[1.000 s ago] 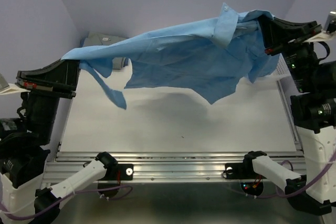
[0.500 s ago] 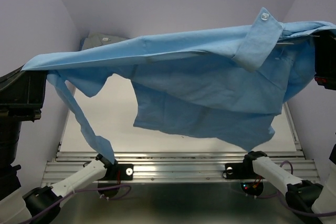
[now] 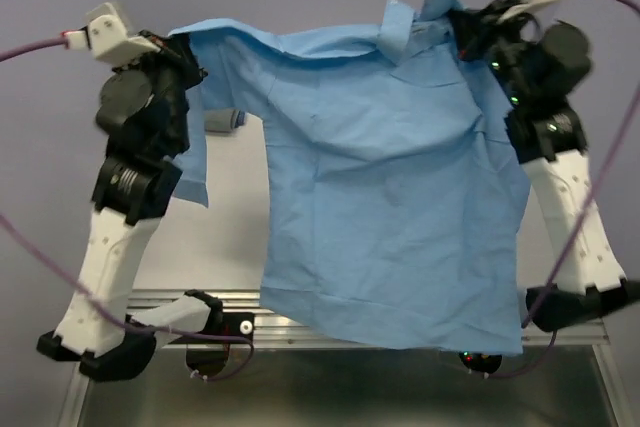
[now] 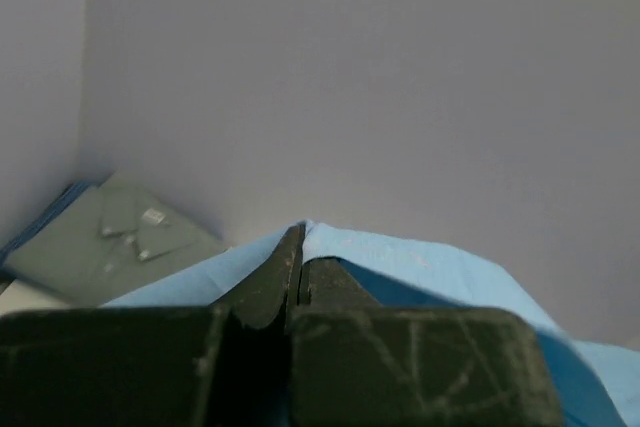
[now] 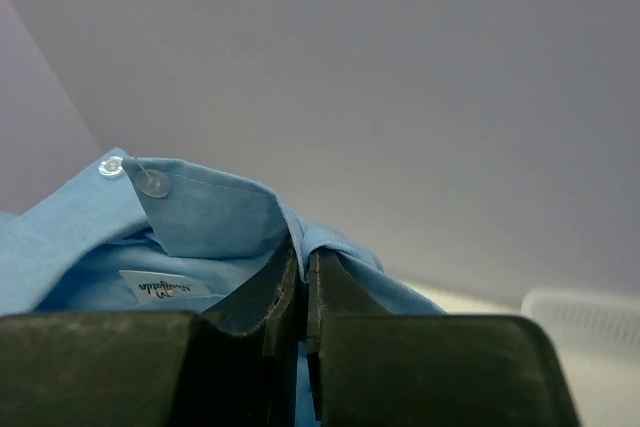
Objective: Fold and stack the long sleeve shirts
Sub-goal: Flatten the shirt out, then fold the shirt
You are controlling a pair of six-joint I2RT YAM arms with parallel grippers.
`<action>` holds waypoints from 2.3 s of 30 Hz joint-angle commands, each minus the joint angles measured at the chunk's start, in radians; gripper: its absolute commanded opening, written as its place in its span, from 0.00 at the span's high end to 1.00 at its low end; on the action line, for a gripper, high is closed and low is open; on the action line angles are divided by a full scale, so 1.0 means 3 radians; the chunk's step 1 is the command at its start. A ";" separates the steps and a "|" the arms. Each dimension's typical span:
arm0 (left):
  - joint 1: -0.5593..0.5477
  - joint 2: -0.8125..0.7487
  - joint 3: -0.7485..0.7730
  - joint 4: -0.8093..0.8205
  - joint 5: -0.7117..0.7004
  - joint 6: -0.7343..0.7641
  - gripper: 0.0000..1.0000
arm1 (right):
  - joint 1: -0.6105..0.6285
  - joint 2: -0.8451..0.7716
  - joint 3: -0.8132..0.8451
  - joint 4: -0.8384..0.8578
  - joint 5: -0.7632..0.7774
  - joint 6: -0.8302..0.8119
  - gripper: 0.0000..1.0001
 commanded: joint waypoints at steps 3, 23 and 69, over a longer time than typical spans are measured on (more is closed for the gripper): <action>0.1351 0.1108 -0.0696 -0.0149 0.1177 -0.0550 1.00 | -0.0004 0.1238 -0.0559 -0.0042 0.0026 0.0134 0.94; 0.1255 0.0810 -0.1693 0.0203 0.2441 -0.0626 0.01 | -0.0005 0.1087 -0.1637 -0.0190 -0.0481 0.0615 0.00; -0.1343 0.2303 -0.2108 0.0685 0.4339 -0.0980 0.01 | 0.1065 0.4166 0.1509 -0.1469 -0.1169 -0.0116 0.00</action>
